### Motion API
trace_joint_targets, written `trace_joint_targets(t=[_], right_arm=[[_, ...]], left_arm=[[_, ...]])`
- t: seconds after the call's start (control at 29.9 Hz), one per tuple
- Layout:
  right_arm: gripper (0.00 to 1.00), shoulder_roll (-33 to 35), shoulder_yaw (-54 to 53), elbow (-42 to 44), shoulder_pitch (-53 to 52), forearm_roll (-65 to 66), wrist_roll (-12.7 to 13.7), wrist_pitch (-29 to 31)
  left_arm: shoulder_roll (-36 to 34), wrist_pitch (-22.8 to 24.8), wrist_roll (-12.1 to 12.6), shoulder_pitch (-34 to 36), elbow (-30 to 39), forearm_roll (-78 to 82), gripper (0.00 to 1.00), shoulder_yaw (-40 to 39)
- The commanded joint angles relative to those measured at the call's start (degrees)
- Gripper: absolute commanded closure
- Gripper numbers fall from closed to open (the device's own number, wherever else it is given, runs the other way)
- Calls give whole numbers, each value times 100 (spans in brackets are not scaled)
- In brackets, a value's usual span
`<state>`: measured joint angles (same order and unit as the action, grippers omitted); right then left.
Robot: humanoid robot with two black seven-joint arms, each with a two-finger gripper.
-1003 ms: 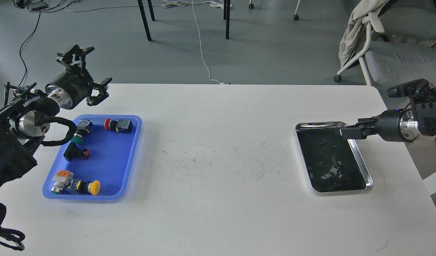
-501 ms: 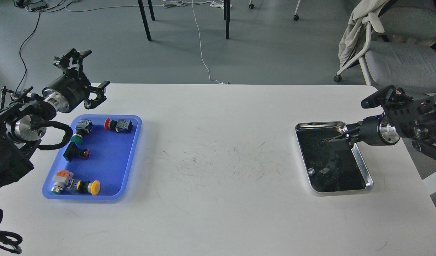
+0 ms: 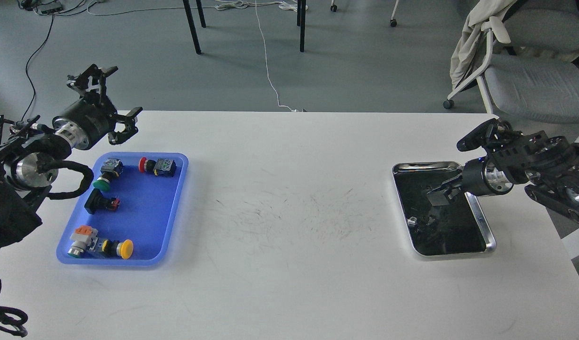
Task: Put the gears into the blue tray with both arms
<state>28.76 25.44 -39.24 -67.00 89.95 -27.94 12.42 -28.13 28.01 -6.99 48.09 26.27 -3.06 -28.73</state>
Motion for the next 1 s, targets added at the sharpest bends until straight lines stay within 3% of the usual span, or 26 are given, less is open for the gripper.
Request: trace_joint_targets(t=[0.0,0.57,0.97], right_arm=[[23,-63,-13,100,20,-4,-6,-12],[23,-520,-13,689,178,-13,-6,-126],[31,-749,13,944,363,-13,-6,-196]], left_arm=[[1,-1,-13,-10,1,8,0,8],[1,-1,-92,-80,1,8,0,8],[-17,-1,-101,-124,-8,8,0,8]])
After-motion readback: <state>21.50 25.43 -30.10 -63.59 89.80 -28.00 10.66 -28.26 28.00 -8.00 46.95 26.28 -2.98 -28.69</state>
